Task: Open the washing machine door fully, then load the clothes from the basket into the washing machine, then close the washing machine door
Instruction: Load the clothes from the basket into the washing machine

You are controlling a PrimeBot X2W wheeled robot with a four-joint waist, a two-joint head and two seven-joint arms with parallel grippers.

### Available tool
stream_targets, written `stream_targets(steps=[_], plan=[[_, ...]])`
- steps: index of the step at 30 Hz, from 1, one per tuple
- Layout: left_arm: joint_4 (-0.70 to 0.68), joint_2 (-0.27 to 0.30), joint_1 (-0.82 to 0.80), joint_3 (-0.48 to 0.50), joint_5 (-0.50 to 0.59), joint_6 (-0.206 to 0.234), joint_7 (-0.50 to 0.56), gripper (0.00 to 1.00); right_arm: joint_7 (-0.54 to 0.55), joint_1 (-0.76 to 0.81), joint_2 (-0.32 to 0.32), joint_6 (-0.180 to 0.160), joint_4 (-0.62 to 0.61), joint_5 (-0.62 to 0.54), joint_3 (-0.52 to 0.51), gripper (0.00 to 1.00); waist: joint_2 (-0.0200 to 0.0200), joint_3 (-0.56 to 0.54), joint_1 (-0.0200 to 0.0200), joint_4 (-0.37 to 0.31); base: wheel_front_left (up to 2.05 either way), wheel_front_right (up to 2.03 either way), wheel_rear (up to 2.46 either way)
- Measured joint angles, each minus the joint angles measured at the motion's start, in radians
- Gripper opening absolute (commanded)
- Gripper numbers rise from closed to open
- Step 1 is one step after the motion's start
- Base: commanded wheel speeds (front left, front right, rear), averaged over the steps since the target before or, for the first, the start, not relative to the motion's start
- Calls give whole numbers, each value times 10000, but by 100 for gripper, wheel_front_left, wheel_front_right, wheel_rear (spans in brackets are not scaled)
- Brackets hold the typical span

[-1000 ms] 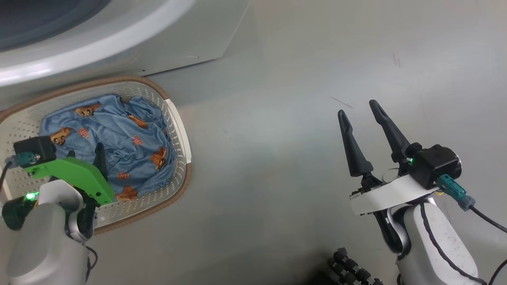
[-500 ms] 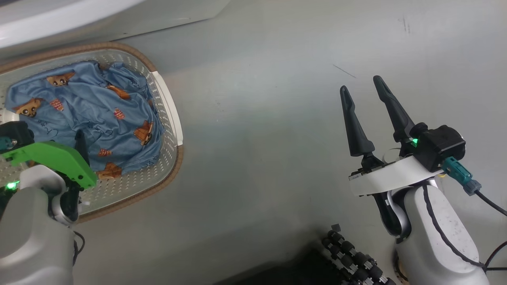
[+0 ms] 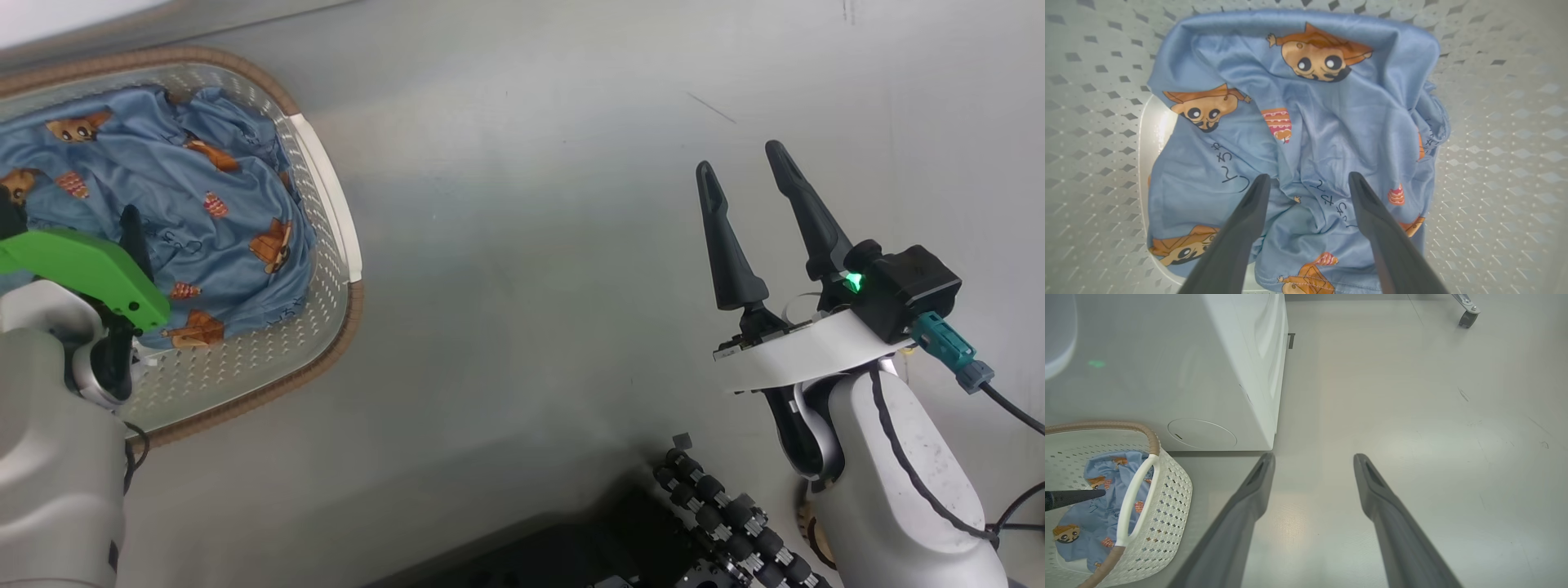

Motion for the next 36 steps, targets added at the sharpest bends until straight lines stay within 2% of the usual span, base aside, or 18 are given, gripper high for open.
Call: stream_targets(steps=[12, 17, 34, 35, 36], plan=[[433, 63, -952, -253, 192, -6, -102, 100, 0, -198, 2, -90, -176, 23, 113, 100, 0, 717, 0, -104, 0, 0, 0], [683, 58, -1251, -376, 267, -123, -115, 100, 0, -230, 8, -253, -265, 25, -6, 100, 0, 938, 0, -76, 0, 0, 0], [1555, 50, -2025, -700, 696, -123, -633, 100, 0, -128, 12, -341, -671, 119, -79, 100, 0, 1289, -1, 109, 0, 0, 0], [1597, 44, -2059, -725, 740, -125, -677, 99, 0, -128, 12, -341, -706, 113, -100, 100, 0, 1298, -1, 117, 0, 0, 0], [1647, 35, -2087, -738, 763, -123, -717, 93, 0, -126, 12, -341, -732, 104, -130, 100, 0, 1307, -1, 125, 5, 5, 5]])
